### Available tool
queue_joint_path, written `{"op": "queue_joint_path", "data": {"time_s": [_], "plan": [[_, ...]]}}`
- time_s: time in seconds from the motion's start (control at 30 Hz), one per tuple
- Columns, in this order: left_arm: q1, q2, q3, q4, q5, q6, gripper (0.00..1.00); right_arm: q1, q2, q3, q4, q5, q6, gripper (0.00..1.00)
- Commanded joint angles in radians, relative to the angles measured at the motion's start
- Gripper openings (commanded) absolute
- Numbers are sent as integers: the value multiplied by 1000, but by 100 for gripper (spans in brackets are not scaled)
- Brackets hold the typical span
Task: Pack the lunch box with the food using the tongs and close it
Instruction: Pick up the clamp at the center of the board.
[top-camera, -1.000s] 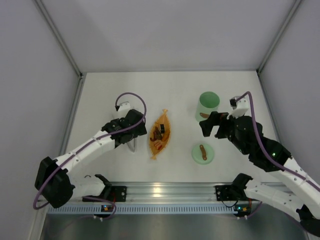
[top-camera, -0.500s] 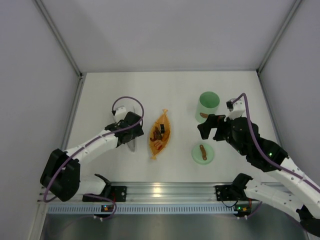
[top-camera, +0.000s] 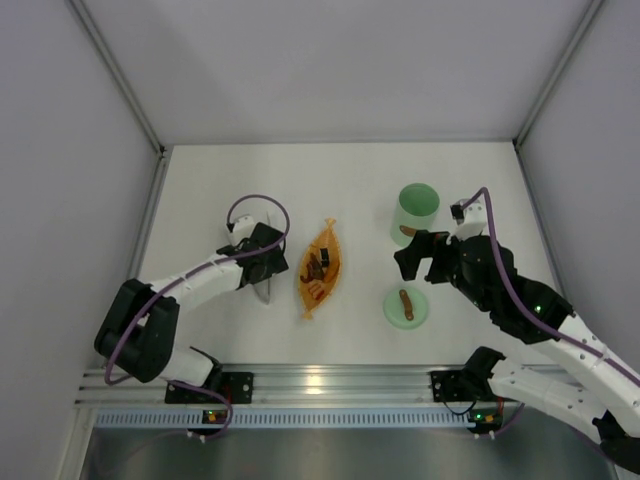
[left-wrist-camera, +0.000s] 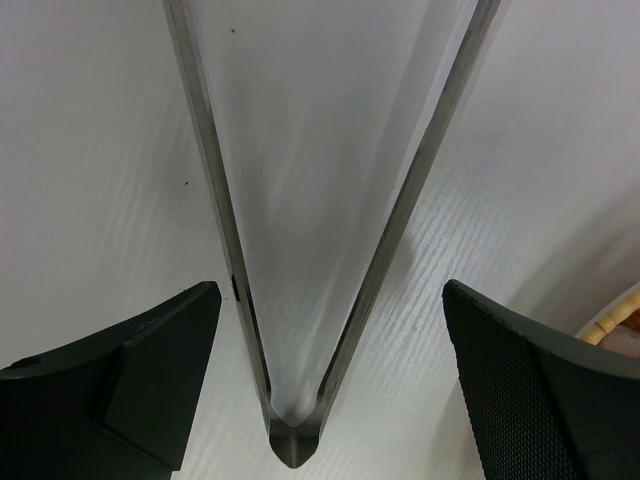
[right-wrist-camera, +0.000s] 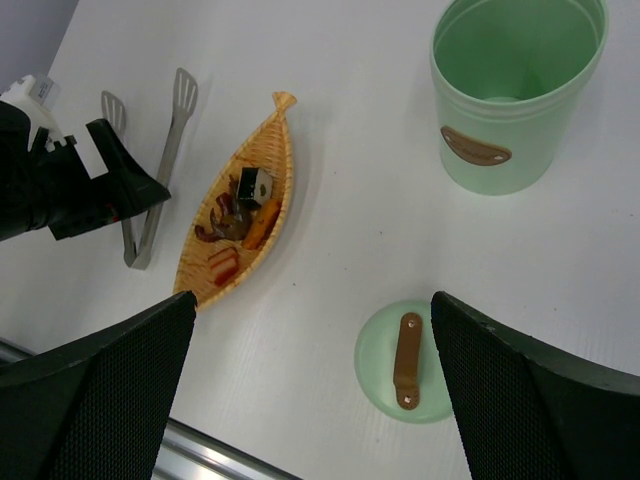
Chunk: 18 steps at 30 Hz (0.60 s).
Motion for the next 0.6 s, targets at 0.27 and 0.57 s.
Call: {"op": "queue_joint_path", "data": {"time_s": [0.27, 0.57], "plan": [[33, 41, -13, 81, 22, 38, 97, 10, -14, -11, 8, 22, 13, 99], [81, 52, 2, 76, 94, 125, 96, 10, -14, -21, 11, 25, 22, 99]]}}
